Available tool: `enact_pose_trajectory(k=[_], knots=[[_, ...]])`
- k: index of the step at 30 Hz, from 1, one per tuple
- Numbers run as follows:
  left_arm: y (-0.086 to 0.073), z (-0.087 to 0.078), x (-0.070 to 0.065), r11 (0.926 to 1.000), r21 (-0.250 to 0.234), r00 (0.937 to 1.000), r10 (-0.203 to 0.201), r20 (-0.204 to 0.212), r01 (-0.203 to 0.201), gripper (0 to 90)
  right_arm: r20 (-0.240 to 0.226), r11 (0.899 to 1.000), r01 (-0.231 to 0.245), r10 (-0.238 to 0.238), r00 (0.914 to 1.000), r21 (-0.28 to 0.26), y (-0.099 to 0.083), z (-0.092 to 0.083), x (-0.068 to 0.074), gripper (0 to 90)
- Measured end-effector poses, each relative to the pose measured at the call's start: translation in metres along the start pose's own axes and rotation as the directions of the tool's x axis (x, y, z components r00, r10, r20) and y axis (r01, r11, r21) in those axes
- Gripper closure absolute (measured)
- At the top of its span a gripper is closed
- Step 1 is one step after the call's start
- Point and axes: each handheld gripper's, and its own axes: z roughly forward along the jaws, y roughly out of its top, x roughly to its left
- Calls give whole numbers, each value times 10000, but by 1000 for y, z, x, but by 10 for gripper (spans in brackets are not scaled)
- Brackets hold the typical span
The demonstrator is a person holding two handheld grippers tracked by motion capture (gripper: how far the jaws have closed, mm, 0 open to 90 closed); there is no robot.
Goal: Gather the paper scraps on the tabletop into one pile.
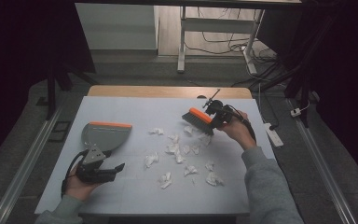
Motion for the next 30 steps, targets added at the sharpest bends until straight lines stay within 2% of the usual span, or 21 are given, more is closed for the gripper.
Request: enact_pose_trajectory(k=[3,5,6,7,10,14,18,19,22,26,30], knots=[[0,0,0,10000,23,10000,7,16,-7,292,-748,9991,429,-434,9963,-75,0,-3,14,690],[0,0,0,10000,9,10000,16,26,-16,292,-1476,9978,607,-637,9870,-251,-2,-8,20,689],[0,0,0,10000,-1,10000,14,27,-14,293,-1631,9974,526,-601,9848,-497,-2,-11,22,689],[0,0,0,10000,2,10000,9,39,-9,293,-1557,9957,503,-620,9859,-783,-3,-15,22,689],[0,0,0,10000,11,10000,4,32,-5,293,-1136,9899,129,-291,9931,-1414,-2,-26,17,689],[0,0,0,10000,21,10000,-4,37,4,295,-438,9869,-124,54,9990,-1606,0,-25,7,688],[0,1,0,10000,42,10000,-13,39,13,295,-170,9848,-368,344,9993,-1695,4,-16,-1,688],[0,1,0,10000,42,10000,-10,40,10,295,-62,9867,-269,262,9996,-1602,5,-13,-2,689],[0,1,1,10000,45,10000,-13,47,13,295,-131,9914,-213,198,9997,-1294,9,-2,-1,688],[-1,1,1,10000,71,10000,-8,48,8,296,-311,9941,171,-206,9993,-1071,13,6,6,689],[-1,1,0,10000,47,10000,-2,46,2,296,-639,9937,601,-663,9958,-941,18,7,17,690]])
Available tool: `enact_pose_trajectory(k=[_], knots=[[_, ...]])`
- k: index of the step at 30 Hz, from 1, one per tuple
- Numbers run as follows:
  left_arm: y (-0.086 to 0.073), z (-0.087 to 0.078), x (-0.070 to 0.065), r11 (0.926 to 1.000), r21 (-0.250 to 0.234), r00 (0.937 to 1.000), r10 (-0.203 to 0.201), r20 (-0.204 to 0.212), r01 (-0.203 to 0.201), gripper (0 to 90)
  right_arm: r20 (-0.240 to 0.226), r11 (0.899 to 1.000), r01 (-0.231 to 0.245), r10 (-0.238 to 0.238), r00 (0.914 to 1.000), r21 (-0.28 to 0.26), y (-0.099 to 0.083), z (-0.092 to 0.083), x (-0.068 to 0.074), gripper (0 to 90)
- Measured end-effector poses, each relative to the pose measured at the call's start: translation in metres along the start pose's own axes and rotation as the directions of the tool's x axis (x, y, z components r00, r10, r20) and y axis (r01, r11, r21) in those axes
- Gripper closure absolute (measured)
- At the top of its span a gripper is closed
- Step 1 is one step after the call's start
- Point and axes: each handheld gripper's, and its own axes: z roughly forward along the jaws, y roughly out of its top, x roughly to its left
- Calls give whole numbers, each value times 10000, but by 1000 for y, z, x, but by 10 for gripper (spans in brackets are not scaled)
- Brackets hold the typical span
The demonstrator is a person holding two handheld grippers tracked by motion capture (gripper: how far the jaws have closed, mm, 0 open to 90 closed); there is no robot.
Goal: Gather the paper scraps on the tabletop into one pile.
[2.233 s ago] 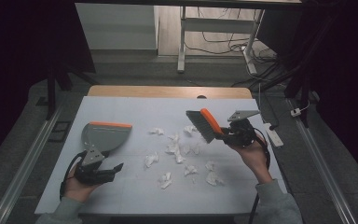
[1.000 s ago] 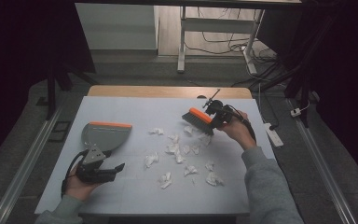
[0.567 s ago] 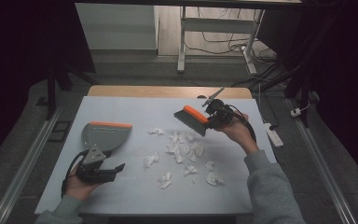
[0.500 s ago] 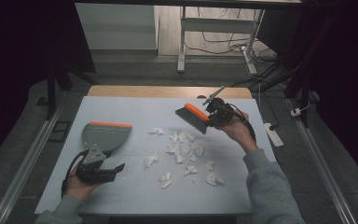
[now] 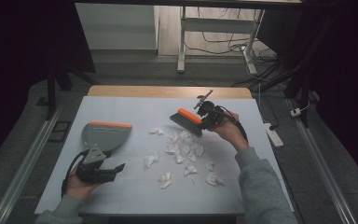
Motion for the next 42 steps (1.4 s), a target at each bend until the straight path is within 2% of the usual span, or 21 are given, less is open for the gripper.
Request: enact_pose_trajectory(k=[2,5,7,9,11,17,24,28,30,31,37,38,40,42], knots=[[0,-1,0,10000,-17,10000,10,2,-10,297,-301,9992,358,-353,9989,164,1,-1,7,690],[0,-1,0,10000,-28,10000,18,14,-18,297,-671,9926,1134,-1103,9916,433,0,-6,20,690],[0,-1,0,10000,-40,10000,21,16,-21,297,-768,9903,1267,-1221,9895,575,-2,-11,25,689],[1,-1,0,10000,-58,10000,38,-5,-38,297,-684,9927,1150,-1124,9913,364,-4,-18,25,689],[1,-2,-1,10000,-71,10000,49,-15,-50,297,-480,9955,943,-948,9943,-117,-4,-24,21,689],[1,-1,0,10000,-75,10000,27,3,-27,297,139,9929,731,-721,9973,-933,8,-30,17,688],[0,-2,1,10000,-94,10000,6,27,-6,297,491,9883,1296,-1260,9908,-807,42,-17,16,689],[0,-3,2,9999,-162,10000,-41,71,42,297,516,9878,1405,-1372,9892,-666,59,-2,20,689],[0,-3,2,9998,-175,9999,-66,87,67,297,478,9836,1693,-1664,9849,-629,64,3,19,689],[-1,-3,3,9998,-176,9999,-70,98,72,297,448,9857,1569,-1542,9870,-622,66,5,22,689],[0,-3,2,9998,-177,9999,-70,113,72,298,432,9795,1966,-1948,9799,-434,75,19,22,689],[0,-3,2,9998,-168,9999,-69,112,71,298,414,9816,1870,-1854,9818,-386,76,21,23,689],[0,-3,2,9998,-173,9999,-96,120,98,298,534,9771,2116,-2102,9762,-228,80,25,23,689],[0,-3,3,9998,-164,9999,-110,122,112,298,556,9770,2134,-2129,9755,-32,84,27,25,689]])
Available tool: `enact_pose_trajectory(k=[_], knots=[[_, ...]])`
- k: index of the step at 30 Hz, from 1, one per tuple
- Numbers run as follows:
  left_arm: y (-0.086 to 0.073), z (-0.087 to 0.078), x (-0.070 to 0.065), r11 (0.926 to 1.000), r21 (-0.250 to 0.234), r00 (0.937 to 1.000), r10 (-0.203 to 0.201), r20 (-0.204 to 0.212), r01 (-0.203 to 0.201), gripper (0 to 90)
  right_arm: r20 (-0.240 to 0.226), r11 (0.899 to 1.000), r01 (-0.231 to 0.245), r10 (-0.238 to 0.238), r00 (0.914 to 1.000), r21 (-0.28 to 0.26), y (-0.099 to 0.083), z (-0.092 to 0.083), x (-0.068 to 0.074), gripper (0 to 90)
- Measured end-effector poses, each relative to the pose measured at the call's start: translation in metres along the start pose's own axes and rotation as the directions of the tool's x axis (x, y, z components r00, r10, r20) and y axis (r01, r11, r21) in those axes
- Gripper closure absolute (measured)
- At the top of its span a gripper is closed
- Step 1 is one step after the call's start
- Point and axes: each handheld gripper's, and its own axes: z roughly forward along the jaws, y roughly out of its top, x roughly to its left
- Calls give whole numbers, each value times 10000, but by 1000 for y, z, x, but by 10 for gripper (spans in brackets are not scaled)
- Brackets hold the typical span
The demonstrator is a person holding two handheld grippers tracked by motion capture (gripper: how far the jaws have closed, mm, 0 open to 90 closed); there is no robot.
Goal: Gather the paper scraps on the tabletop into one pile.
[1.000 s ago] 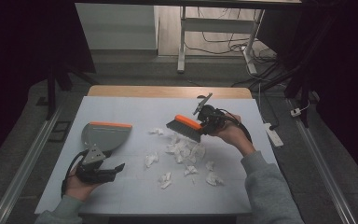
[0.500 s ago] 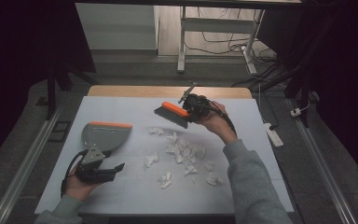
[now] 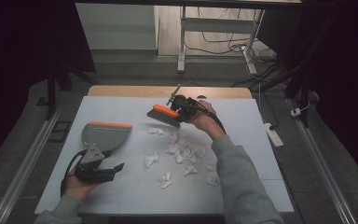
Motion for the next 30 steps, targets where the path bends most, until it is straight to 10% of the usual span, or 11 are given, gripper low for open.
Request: enact_pose_trajectory(k=[10,18,30], knots=[[-1,-1,1,10000,-23,10000,8,29,-8,301,-597,9966,693,-666,9960,449,9,10,9,691],[-1,-1,0,10000,-18,10000,27,35,-26,302,-1530,9779,1767,-1588,9754,1114,-1,-7,30,696],[0,0,0,10000,41,10000,26,24,-26,302,-1292,9970,486,-559,9900,-595,-26,-34,19,694]])
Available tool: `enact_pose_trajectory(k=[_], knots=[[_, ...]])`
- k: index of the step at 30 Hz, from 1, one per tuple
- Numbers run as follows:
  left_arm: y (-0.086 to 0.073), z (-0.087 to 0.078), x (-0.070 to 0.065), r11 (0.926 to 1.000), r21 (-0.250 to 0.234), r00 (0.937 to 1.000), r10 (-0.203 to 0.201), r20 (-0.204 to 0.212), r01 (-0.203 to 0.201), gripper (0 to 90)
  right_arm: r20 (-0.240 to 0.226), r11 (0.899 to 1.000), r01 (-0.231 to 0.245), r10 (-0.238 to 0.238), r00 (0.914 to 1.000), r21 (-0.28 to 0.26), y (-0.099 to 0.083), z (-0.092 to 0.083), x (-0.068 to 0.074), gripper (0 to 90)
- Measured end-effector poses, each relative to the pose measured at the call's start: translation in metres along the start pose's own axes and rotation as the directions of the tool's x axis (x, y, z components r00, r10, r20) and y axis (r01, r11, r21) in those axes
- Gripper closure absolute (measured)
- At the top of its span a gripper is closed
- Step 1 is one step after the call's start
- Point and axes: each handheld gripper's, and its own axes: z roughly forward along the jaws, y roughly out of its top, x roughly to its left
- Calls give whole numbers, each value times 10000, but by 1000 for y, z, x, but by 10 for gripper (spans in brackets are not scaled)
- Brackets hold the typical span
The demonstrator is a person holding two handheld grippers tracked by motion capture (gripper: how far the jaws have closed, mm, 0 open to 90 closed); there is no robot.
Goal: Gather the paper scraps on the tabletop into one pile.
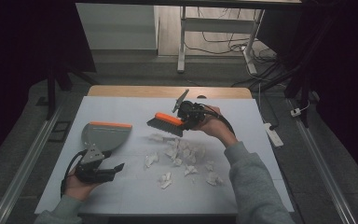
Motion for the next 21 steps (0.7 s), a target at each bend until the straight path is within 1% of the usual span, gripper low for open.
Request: enact_pose_trajectory(k=[1,3,4,7,10,14,15,17,19,20,21], knots=[[0,0,0,10000,2,10000,-5,-5,5,303,50,9998,-173,173,9998,-72,-1,-2,0,694],[0,0,0,10000,-4,10000,-16,-8,16,303,7,9988,-288,289,9996,-406,-2,-4,-3,694],[0,0,0,10000,-6,10000,-18,-10,18,302,4,9975,-428,428,9991,-565,-2,-5,-4,694],[0,0,0,10000,5,10000,-16,-11,16,303,170,9949,-542,559,9983,-855,1,-6,-5,694],[0,1,0,10000,5,10000,-15,-8,15,302,327,9933,-626,661,9973,-972,9,-1,-5,694],[0,0,1,10000,-6,10000,-32,-2,32,302,340,9908,-775,817,9961,-1105,22,11,-3,694],[-1,0,1,10000,-26,10000,-65,12,65,302,264,9896,-821,858,9960,-1182,25,14,-2,694],[-1,0,1,10000,-36,10000,-63,14,63,302,-115,9866,-958,951,9954,-1317,30,18,2,694],[-1,-1,2,10000,-46,10000,-74,14,74,303,-455,9851,-1138,1087,9930,-1287,35,21,9,694],[-1,-1,2,9999,-46,10000,-89,29,89,303,-514,9864,-1100,1045,9932,-1217,36,21,13,694],[-2,-1,3,9999,-45,9999,-101,10,101,303,-619,9845,-1283,1216,9907,-1198,38,22,19,694]])
